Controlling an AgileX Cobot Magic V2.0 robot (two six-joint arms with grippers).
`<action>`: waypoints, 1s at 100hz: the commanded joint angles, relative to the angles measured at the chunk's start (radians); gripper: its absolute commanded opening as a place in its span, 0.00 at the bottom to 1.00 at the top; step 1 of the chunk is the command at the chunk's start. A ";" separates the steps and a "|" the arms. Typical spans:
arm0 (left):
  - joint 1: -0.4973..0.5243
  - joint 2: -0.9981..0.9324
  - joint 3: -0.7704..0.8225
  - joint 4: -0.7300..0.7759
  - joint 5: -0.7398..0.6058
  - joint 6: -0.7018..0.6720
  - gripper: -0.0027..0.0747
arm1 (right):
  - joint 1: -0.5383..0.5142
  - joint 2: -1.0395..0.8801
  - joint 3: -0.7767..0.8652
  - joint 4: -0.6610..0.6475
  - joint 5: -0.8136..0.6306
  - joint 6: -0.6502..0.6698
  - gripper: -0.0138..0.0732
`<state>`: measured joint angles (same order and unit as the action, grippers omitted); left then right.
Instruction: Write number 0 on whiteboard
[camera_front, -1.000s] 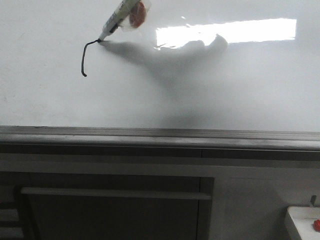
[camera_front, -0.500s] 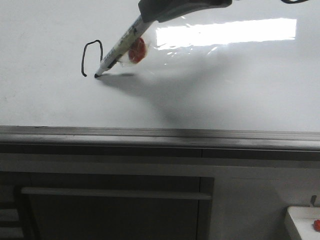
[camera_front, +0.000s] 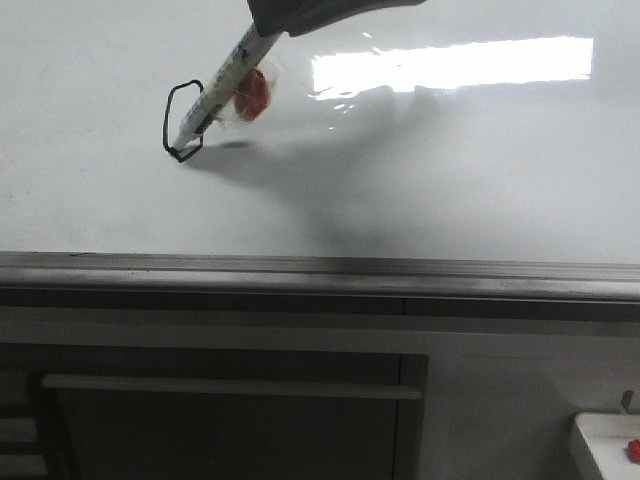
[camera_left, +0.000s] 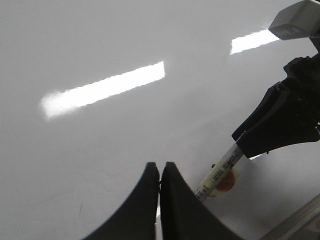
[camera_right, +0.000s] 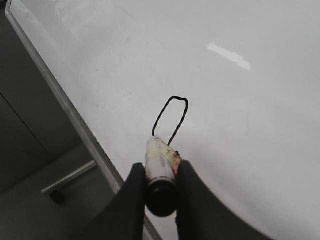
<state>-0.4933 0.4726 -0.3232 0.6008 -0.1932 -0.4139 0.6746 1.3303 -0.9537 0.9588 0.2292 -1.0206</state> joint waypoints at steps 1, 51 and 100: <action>-0.005 0.003 -0.028 -0.017 -0.069 -0.008 0.01 | -0.004 -0.020 -0.038 0.003 -0.021 -0.016 0.10; -0.085 0.120 0.002 0.240 -0.098 -0.008 0.44 | 0.043 -0.149 -0.038 -0.042 0.174 -0.067 0.10; -0.102 0.504 -0.112 0.301 -0.188 -0.006 0.47 | 0.073 -0.149 -0.038 -0.040 0.206 -0.067 0.10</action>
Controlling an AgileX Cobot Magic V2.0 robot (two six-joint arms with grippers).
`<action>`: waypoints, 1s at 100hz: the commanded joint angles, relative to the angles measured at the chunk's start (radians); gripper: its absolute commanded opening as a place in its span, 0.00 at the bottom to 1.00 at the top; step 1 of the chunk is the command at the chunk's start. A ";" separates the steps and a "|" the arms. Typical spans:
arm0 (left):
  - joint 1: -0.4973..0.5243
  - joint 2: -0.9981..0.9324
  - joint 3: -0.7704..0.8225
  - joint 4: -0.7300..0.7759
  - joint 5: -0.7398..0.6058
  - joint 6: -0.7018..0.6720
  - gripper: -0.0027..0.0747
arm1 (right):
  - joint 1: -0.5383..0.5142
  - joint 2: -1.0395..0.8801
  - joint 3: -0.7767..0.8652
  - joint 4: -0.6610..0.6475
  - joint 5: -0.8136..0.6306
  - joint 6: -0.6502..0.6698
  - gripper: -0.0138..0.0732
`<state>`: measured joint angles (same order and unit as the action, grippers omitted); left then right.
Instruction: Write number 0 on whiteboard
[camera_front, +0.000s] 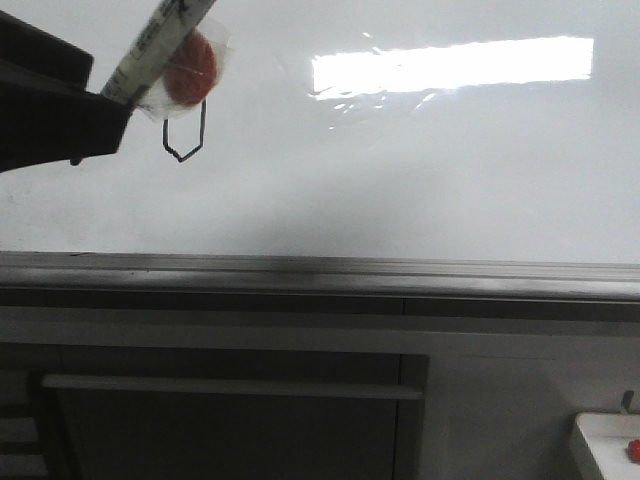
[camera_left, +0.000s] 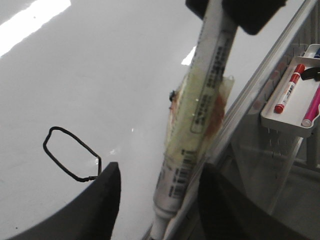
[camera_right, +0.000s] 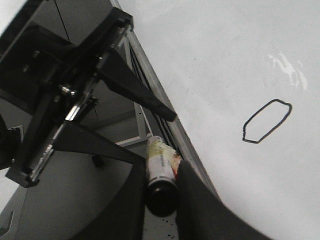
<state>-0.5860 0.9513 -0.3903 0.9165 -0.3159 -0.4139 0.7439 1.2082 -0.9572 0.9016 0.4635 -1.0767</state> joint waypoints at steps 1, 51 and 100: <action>-0.009 0.030 -0.046 -0.015 -0.068 -0.006 0.47 | 0.004 -0.027 -0.034 0.017 -0.029 -0.011 0.10; -0.009 0.041 -0.047 0.049 -0.121 -0.006 0.01 | 0.004 -0.025 -0.034 0.015 -0.034 -0.011 0.12; -0.006 0.041 -0.047 -0.561 0.106 -0.012 0.01 | 0.002 -0.025 -0.034 -0.020 -0.286 -0.011 0.82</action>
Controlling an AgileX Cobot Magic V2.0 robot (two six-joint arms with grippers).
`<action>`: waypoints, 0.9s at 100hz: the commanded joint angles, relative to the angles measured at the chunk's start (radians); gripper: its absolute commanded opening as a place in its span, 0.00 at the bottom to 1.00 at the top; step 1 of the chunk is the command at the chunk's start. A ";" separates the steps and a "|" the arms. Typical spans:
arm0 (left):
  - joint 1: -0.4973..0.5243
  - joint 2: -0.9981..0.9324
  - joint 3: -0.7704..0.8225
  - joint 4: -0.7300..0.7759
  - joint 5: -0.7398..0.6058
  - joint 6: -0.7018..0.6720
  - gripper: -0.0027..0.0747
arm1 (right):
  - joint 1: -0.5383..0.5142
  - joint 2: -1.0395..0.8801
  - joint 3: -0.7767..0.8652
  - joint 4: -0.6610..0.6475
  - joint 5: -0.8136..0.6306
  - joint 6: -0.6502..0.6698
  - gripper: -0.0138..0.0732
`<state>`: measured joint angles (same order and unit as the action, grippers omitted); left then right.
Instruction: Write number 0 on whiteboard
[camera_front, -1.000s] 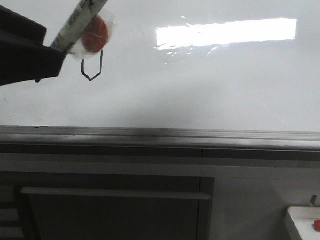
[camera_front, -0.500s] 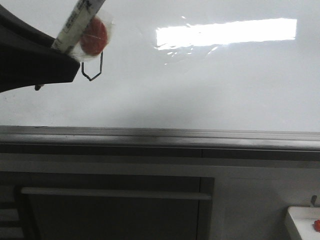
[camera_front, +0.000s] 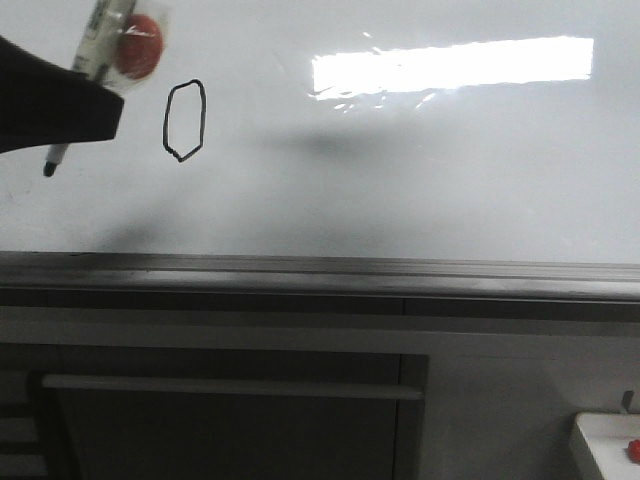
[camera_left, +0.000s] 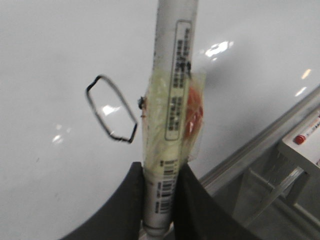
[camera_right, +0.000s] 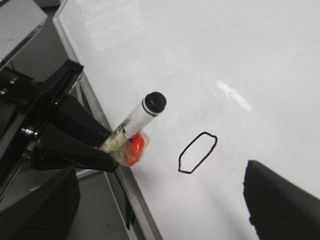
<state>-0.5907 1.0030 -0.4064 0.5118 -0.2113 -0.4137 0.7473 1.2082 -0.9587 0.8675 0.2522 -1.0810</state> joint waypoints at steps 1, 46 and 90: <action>-0.001 -0.010 -0.031 -0.164 0.005 -0.013 0.01 | -0.002 -0.025 -0.033 0.014 -0.075 -0.007 0.82; 0.059 0.152 -0.031 -0.466 -0.055 -0.013 0.01 | -0.002 -0.025 -0.031 0.025 -0.048 -0.007 0.79; 0.223 0.177 -0.031 -0.423 -0.112 -0.013 0.01 | -0.002 -0.025 -0.031 0.025 -0.044 -0.007 0.79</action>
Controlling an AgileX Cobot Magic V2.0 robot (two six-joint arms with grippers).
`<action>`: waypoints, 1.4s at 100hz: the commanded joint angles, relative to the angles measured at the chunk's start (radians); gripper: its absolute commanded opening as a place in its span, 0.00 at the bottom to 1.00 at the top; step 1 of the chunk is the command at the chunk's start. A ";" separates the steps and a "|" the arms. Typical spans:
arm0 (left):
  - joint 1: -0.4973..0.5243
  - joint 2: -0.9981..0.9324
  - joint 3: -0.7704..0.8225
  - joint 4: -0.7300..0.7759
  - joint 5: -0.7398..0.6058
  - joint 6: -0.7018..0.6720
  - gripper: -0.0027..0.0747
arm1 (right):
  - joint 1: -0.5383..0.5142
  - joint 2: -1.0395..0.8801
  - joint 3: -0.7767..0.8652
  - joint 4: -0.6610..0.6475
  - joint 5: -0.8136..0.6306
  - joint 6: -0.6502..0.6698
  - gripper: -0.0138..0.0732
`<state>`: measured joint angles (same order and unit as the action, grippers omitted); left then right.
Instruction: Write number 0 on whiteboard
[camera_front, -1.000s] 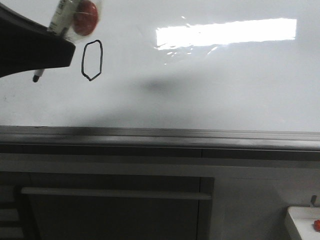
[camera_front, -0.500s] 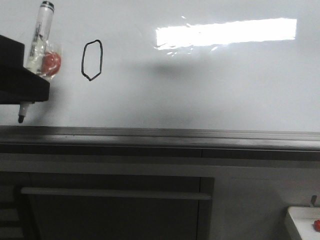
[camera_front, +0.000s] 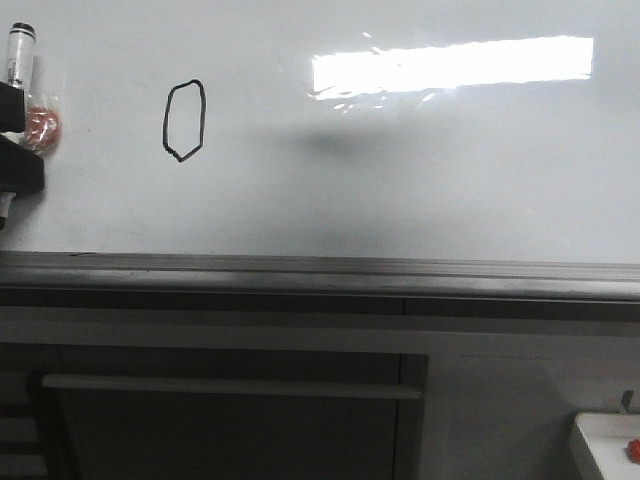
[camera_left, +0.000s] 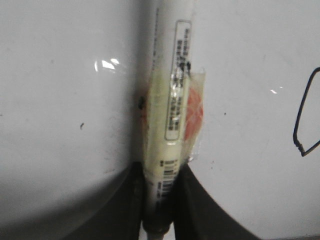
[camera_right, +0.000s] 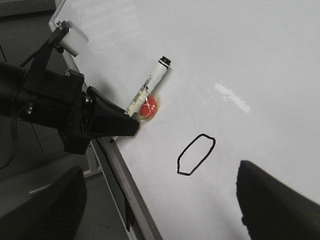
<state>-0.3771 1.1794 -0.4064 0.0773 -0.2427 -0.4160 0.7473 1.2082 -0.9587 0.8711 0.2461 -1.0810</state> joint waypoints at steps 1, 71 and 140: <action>0.009 0.001 -0.031 0.014 -0.081 -0.010 0.01 | -0.002 -0.025 -0.031 0.021 -0.037 -0.007 0.79; 0.009 0.008 -0.031 0.020 -0.081 -0.010 0.43 | -0.002 -0.025 -0.031 0.021 -0.037 -0.007 0.79; 0.007 -0.417 -0.029 0.086 0.098 -0.010 0.19 | -0.002 -0.173 0.079 0.024 -0.077 -0.004 0.08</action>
<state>-0.3721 0.8438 -0.4080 0.1578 -0.0810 -0.4167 0.7473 1.0935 -0.8836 0.8733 0.2332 -1.0810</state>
